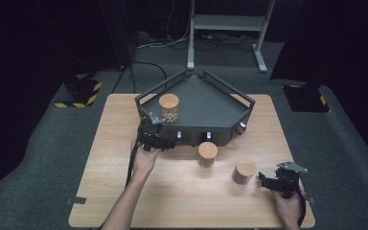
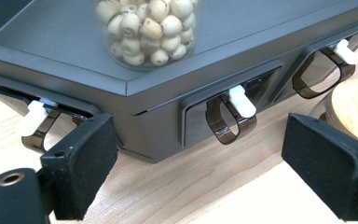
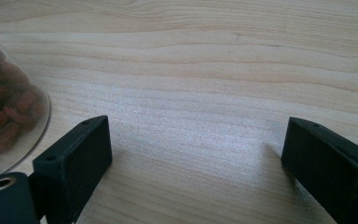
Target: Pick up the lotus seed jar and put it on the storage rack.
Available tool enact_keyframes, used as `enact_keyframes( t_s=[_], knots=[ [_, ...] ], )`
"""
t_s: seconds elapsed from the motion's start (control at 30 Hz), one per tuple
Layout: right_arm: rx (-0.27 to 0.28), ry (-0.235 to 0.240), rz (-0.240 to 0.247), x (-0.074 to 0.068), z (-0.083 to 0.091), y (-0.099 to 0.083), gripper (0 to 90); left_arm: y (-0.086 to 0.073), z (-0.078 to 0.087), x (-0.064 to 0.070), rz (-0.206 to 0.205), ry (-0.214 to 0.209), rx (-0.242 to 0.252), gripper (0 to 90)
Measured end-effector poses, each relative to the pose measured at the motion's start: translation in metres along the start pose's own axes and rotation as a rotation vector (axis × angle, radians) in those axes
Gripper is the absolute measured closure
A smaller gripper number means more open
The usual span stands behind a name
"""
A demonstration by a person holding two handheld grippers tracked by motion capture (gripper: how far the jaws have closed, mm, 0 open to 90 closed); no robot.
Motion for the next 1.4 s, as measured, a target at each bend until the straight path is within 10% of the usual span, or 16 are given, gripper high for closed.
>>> enact_keyframes(
  t_s=[1.4],
  knots=[
    [0.0, 0.0, 0.0, 0.0, 0.0, 0.0, 8.2, -0.019, -0.001, -0.004, 0.007, -0.004, -0.013, 10.5]
  ],
)
Point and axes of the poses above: each handheld gripper's, and its own axes: z roughly backward along the jaws, y roughly out of its top, x roughly to its right, the point moved 6 cm from there along -z, roughly forward along the jaws, and after that the axes turned 9 degrees about z, right-handed, at the moved point
